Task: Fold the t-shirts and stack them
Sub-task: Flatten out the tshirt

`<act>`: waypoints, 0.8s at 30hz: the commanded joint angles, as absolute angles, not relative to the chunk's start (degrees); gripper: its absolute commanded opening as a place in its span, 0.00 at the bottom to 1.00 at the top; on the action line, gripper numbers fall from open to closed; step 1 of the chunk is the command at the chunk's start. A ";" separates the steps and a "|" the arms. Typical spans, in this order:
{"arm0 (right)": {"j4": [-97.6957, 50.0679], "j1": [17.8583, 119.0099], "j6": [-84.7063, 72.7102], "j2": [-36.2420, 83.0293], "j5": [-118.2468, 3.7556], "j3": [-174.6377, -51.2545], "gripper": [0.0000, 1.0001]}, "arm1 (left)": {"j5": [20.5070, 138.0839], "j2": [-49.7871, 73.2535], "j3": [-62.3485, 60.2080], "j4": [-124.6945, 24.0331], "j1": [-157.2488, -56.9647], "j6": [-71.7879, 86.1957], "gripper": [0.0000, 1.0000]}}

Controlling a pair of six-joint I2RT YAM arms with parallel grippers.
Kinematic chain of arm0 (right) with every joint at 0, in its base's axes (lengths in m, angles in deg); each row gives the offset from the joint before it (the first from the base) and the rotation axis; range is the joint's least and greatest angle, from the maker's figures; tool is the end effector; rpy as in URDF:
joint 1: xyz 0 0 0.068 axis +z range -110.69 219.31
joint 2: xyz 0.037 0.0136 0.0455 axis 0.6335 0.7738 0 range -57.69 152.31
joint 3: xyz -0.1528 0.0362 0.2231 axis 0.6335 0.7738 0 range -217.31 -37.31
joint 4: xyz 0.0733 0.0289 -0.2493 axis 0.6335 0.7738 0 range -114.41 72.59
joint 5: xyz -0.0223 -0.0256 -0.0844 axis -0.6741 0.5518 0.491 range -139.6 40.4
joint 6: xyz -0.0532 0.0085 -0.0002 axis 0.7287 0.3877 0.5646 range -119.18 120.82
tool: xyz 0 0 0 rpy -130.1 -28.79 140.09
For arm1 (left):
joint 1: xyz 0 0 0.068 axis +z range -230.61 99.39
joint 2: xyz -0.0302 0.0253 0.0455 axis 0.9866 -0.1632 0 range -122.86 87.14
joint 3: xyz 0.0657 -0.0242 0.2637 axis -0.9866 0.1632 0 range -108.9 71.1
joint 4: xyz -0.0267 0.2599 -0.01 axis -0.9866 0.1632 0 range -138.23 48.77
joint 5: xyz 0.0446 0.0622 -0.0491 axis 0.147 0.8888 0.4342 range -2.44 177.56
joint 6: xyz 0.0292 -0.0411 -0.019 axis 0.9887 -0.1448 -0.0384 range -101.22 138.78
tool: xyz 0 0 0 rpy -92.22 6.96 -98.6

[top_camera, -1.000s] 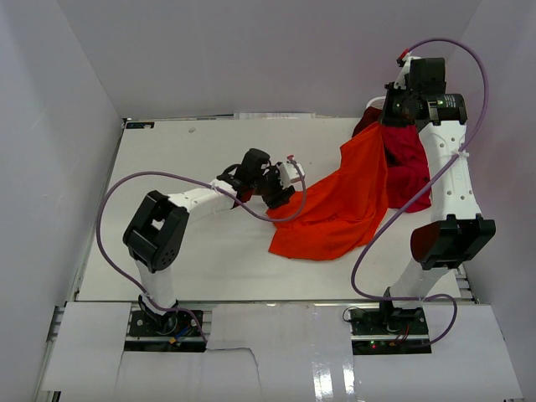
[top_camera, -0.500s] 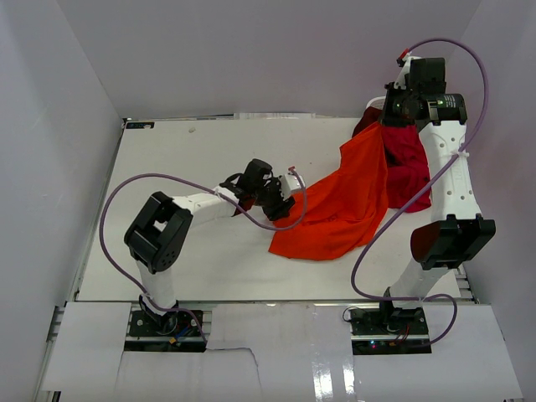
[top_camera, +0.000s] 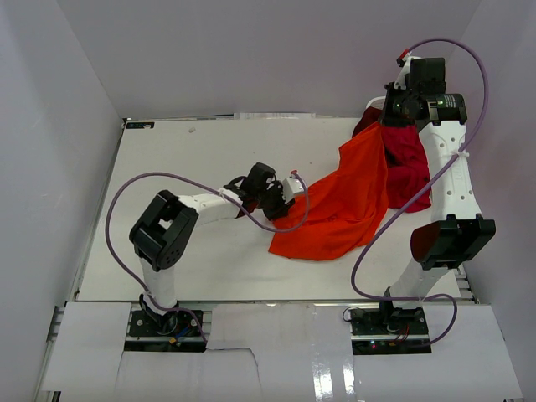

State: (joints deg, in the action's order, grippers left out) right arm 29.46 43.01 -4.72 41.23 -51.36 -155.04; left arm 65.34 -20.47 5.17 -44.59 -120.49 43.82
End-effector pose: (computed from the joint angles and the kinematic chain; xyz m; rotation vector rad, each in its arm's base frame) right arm 0.3624 0.0245 0.4472 0.0174 2.1851 0.1248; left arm 0.2969 -0.2655 0.1710 1.4239 1.8848 -0.5834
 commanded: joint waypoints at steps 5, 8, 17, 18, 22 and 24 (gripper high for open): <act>27.80 42.56 -4.02 40.22 -51.98 -154.82 0.09 | 71.56 -25.97 -2.46 -43.05 -120.77 43.92 0.13; 27.89 42.56 -4.02 39.96 -52.06 -155.08 0.08 | 73.75 -26.50 -4.48 -42.35 -120.86 41.82 0.01; 28.06 42.30 -5.60 38.64 -51.89 -157.37 0.08 | 89.89 -20.62 -16.32 -31.11 -121.04 37.07 0.00; 28.15 42.30 -5.69 38.38 -51.80 -157.46 0.08 | 91.23 -20.18 -17.74 -29.61 -121.04 36.80 0.00; 28.06 42.30 -6.65 37.68 -53.20 -156.85 0.08 | 97.22 -16.49 -22.41 -23.72 -121.04 35.75 0.00; 27.62 42.30 -7.27 37.15 -55.13 -156.23 0.08 | 98.62 -15.09 -25.66 -21.26 -121.04 35.13 0.00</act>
State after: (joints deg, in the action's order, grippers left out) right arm 29.46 42.64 -6.04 40.59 -52.30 -154.91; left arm 92.16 -22.35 -20.86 -26.62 -120.86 36.91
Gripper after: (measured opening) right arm 0.081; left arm 0.064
